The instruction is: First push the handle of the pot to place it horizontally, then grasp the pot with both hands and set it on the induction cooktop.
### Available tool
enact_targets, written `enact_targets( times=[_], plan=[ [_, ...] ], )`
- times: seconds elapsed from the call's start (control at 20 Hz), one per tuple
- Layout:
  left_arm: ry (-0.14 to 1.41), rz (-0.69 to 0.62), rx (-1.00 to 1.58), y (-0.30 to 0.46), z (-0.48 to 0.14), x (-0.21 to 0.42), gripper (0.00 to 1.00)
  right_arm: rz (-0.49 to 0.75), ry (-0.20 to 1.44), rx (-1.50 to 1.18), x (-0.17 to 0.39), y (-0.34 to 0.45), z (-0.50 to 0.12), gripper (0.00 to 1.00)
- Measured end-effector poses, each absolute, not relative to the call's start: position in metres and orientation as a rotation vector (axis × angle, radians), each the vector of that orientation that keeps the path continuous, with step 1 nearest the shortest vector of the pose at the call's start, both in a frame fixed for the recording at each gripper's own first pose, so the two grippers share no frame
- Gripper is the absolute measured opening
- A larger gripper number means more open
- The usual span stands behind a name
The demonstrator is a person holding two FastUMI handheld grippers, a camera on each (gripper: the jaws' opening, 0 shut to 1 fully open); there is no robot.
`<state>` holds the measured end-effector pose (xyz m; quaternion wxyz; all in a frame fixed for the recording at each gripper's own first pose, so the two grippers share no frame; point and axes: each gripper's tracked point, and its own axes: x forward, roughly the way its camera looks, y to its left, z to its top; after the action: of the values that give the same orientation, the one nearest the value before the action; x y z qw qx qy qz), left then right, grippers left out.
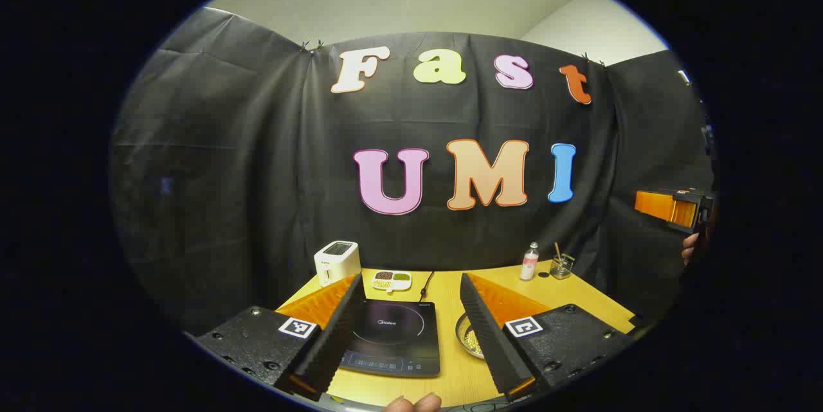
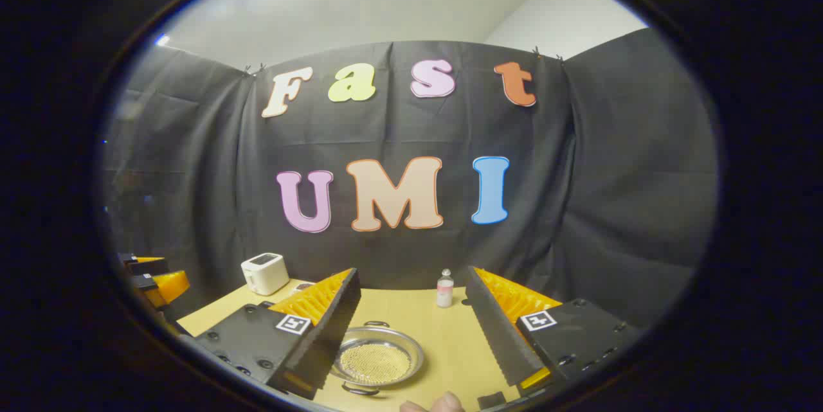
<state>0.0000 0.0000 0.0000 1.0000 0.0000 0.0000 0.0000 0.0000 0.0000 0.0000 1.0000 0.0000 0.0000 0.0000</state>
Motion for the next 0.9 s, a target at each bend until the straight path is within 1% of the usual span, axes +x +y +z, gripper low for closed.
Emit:
enact_targets(
  times=[0.05, 0.15, 0.35, 0.4, 0.45, 0.55, 0.6, 0.65, 0.75, 0.8, 0.9],
  plan=[
    [-0.001, 0.001, 0.001, -0.001, 0.0, -0.001, 0.9, 0.003, 0.006, 0.005, -0.001, 0.0, -0.004, 0.96],
    [-0.008, 0.003, 0.004, -0.004, 0.002, -0.003, 0.91, 0.002, 0.007, 0.012, -0.001, -0.003, -0.002, 1.0],
    [-0.007, -0.005, 0.018, -0.01, 0.002, -0.005, 0.91, 0.011, 0.011, 0.015, -0.002, -0.003, -0.005, 1.0],
    [-0.007, -0.003, 0.02, -0.011, 0.003, -0.006, 0.89, 0.011, 0.014, 0.015, -0.002, -0.004, -0.005, 1.0],
    [-0.006, -0.001, 0.021, -0.01, 0.003, -0.006, 0.91, 0.013, 0.017, 0.018, -0.001, -0.005, -0.006, 1.0],
    [-0.003, 0.002, 0.022, -0.01, 0.002, -0.006, 0.89, 0.013, 0.023, 0.025, 0.0, -0.006, -0.008, 1.0],
    [-0.003, 0.002, 0.023, -0.011, 0.003, -0.006, 0.89, 0.015, 0.026, 0.025, 0.0, -0.007, -0.009, 0.97],
    [-0.003, 0.004, 0.024, -0.011, 0.003, -0.005, 0.91, 0.016, 0.03, 0.024, -0.001, -0.006, -0.01, 1.0],
    [-0.002, 0.005, 0.025, -0.011, 0.002, -0.006, 0.89, 0.017, 0.036, 0.018, 0.001, -0.007, -0.013, 1.0],
    [-0.002, 0.005, 0.024, -0.011, 0.002, -0.006, 0.9, 0.021, 0.039, 0.017, 0.001, -0.006, -0.013, 0.97],
    [0.001, 0.004, 0.024, -0.013, 0.003, -0.005, 0.91, 0.024, 0.049, 0.014, 0.001, -0.005, -0.015, 0.96]
  ],
)
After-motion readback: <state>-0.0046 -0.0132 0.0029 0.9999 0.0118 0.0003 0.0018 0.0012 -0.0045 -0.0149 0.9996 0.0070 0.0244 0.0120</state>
